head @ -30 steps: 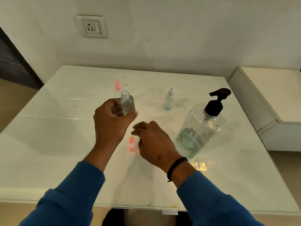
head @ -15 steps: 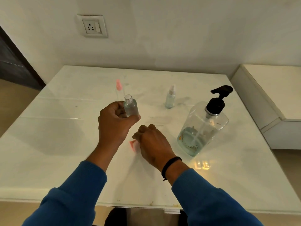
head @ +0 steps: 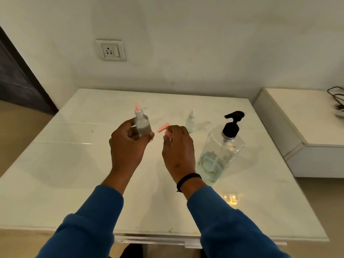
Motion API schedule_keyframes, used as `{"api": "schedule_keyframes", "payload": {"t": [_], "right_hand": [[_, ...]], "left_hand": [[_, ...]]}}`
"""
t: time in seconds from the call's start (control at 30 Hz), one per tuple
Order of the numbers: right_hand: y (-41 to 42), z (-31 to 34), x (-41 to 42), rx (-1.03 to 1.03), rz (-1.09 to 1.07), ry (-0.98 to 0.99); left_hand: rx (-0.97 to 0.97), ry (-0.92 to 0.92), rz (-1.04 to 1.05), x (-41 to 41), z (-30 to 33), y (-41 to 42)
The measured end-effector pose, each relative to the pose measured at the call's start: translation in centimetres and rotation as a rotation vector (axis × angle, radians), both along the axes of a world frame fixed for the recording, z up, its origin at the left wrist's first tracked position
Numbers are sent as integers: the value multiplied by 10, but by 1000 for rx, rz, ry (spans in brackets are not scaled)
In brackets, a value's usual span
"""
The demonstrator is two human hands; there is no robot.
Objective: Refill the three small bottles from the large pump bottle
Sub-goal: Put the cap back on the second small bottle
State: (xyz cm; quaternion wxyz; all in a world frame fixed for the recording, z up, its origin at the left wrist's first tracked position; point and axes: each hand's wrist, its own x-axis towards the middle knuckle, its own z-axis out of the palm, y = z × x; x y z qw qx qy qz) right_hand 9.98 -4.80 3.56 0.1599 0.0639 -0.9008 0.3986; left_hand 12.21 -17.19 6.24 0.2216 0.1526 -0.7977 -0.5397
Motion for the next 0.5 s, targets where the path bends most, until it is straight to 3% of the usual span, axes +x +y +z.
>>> {"api": "schedule_keyframes", "payload": {"t": [0.5], "right_hand": [[25, 235, 47, -295, 94, 301]], "left_hand": [[-116, 218, -261, 67, 174, 6]]}}
